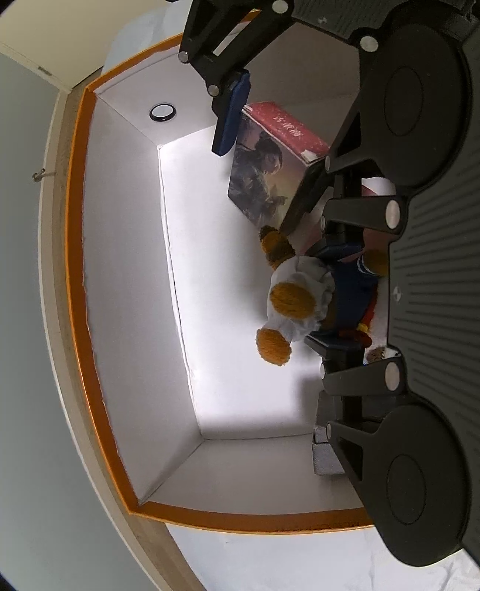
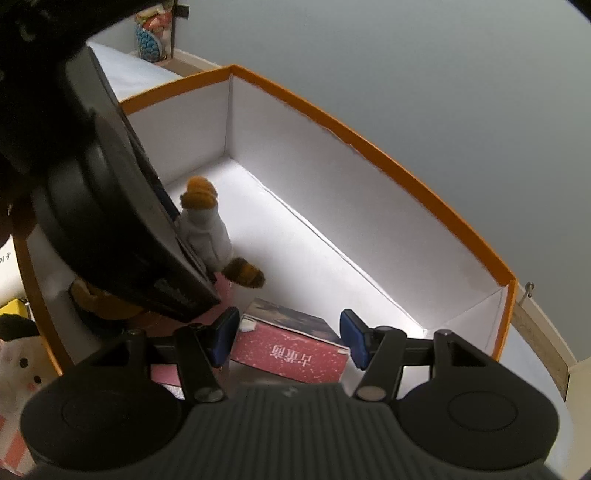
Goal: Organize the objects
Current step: 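Lower and release plush dog in box while right tool releases picture card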
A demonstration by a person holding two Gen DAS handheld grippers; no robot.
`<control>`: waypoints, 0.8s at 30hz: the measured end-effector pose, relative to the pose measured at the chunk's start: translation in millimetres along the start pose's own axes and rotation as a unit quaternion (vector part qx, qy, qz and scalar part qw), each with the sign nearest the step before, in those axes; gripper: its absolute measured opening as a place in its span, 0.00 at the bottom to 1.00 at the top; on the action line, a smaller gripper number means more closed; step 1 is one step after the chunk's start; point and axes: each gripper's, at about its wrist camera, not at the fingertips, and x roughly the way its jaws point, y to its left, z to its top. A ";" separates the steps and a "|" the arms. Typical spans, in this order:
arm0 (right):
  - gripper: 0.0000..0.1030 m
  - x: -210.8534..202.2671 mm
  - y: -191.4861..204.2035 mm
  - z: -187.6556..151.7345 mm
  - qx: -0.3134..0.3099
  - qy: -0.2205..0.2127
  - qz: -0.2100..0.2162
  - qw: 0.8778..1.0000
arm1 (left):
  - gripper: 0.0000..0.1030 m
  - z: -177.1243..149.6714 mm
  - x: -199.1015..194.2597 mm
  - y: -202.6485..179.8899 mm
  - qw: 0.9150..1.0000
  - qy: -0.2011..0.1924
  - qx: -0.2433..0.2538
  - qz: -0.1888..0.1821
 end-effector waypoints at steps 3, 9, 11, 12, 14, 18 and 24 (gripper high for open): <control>0.60 1.3 -0.1 1.9 -0.003 0.006 -0.002 1.000 | 0.46 -0.5 -1.3 1.8 1.000 -0.001 -0.006 0.001; 0.59 1.3 0.6 -7.7 -0.011 0.036 0.010 0.999 | 0.53 -2.4 -3.7 6.4 1.000 -0.007 -0.014 0.008; 0.60 -1.7 0.5 -12.2 -0.017 0.044 0.007 0.999 | 0.57 -4.2 -5.1 8.4 1.000 -0.009 -0.021 0.003; 0.61 -3.8 0.1 -14.4 -0.017 0.045 0.004 0.999 | 0.59 -4.8 -6.3 9.6 1.000 -0.009 -0.026 0.001; 0.68 -9.8 -5.0 -18.7 -0.002 0.048 -0.004 0.999 | 0.65 -5.5 -9.9 10.6 0.999 -0.013 -0.033 0.003; 0.70 -24.1 -17.5 -28.0 0.025 0.045 0.008 0.999 | 0.66 -5.5 -23.3 12.3 0.999 -0.028 -0.045 0.004; 0.71 -48.8 -24.2 -38.9 0.035 0.029 0.008 0.999 | 0.66 -6.6 -43.8 7.2 0.998 -0.045 -0.041 0.000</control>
